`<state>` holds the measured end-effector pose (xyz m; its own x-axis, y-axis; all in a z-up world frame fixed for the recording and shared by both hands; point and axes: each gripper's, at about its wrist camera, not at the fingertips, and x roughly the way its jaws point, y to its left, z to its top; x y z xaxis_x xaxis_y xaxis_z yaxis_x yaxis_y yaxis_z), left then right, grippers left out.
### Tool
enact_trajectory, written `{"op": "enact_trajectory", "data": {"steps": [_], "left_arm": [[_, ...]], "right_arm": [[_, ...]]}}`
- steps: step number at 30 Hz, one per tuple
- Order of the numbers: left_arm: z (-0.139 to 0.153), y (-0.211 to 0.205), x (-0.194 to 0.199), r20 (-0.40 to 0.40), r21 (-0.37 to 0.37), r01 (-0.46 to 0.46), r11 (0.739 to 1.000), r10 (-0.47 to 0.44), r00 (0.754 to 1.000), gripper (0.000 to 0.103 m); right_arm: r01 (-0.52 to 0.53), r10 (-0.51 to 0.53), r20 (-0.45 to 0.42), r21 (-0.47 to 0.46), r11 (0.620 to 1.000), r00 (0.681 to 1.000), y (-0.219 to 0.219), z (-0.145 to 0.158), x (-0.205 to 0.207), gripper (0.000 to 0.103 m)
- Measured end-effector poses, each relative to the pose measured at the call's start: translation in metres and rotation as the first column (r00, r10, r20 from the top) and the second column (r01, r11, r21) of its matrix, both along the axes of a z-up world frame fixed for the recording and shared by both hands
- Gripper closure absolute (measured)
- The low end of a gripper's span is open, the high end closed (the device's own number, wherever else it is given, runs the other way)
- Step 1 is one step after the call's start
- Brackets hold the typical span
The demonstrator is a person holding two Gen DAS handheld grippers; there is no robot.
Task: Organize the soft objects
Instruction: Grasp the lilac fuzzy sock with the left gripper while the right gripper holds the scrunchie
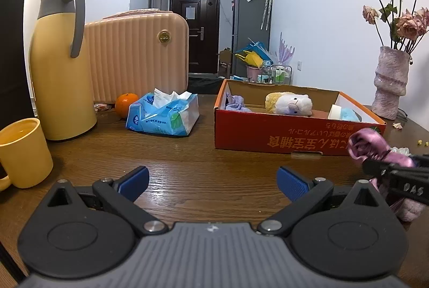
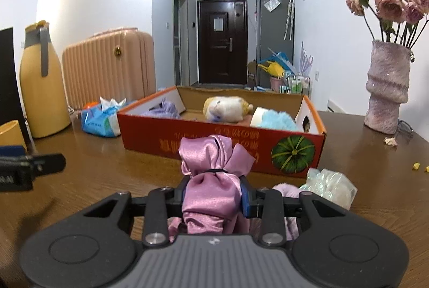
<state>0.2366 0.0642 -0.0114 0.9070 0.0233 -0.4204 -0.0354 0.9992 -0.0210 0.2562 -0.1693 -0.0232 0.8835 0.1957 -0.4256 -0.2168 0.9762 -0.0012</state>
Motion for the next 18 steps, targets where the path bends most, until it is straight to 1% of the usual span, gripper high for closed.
{"op": "enact_trajectory", "data": {"steps": [11, 18], "left_arm": [[-0.004, -0.007, 0.001, 0.014, 0.054, -0.034, 0.998, 0.034, 0.999, 0.000], [-0.004, -0.014, 0.001, 0.007, 0.039, -0.047, 0.998, 0.046, 0.999, 0.000]], "right_arm": [[0.011, -0.011, 0.044, 0.020, 1.000, 0.999, -0.009, 0.012, -0.008, 0.069], [0.022, -0.025, 0.069, 0.043, 0.999, 0.997, -0.021, 0.019, -0.014, 0.069]]}}
